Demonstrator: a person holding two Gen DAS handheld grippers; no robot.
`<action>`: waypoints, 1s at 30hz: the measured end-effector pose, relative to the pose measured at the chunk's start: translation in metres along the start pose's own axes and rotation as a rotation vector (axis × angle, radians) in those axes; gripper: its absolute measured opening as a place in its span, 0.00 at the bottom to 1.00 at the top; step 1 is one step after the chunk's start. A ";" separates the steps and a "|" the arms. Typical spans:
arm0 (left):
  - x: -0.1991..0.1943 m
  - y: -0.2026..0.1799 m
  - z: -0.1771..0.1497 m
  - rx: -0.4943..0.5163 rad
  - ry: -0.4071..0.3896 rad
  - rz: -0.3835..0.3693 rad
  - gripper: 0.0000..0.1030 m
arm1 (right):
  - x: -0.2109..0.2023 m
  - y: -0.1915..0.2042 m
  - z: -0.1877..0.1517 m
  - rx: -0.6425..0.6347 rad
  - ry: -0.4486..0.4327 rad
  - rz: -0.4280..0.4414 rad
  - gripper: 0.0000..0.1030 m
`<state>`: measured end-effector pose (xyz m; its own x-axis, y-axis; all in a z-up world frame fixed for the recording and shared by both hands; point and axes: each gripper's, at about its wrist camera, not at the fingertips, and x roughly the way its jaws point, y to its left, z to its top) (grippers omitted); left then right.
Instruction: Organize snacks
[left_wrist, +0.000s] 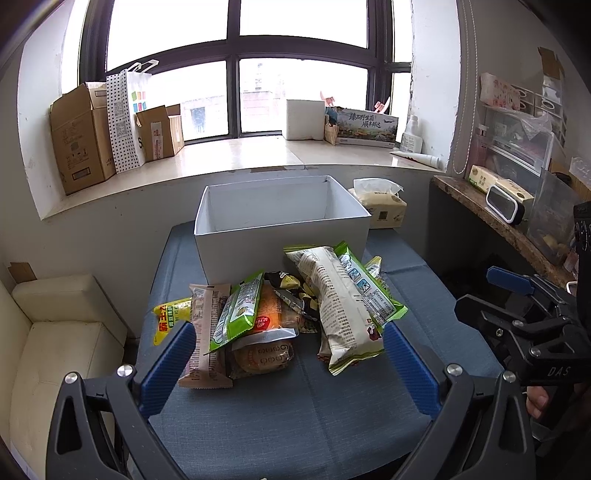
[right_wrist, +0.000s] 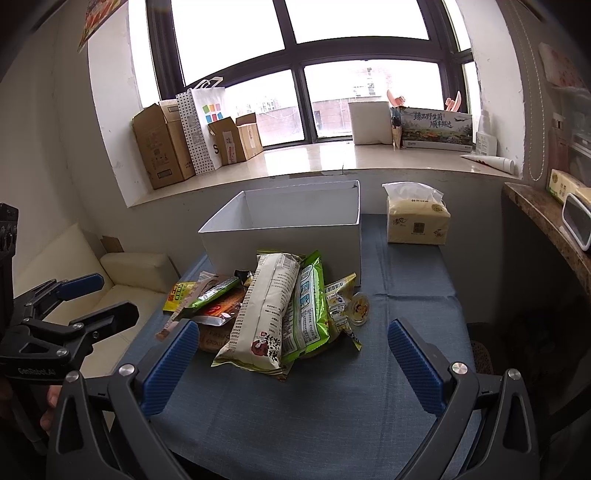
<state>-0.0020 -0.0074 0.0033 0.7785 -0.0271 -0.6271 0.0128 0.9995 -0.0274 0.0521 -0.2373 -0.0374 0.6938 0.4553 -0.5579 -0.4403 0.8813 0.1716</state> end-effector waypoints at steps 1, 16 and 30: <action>0.000 0.000 0.000 0.000 0.000 0.000 1.00 | 0.000 0.000 0.000 0.000 0.001 0.001 1.00; -0.001 0.003 0.001 -0.003 0.001 -0.002 1.00 | 0.000 0.003 0.000 -0.011 0.001 0.003 1.00; 0.004 0.005 0.000 -0.015 0.023 0.004 1.00 | 0.003 0.007 -0.002 -0.019 0.013 0.007 1.00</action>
<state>0.0006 -0.0024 0.0006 0.7641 -0.0238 -0.6446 0.0006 0.9993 -0.0363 0.0500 -0.2304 -0.0391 0.6830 0.4599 -0.5675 -0.4565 0.8753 0.1599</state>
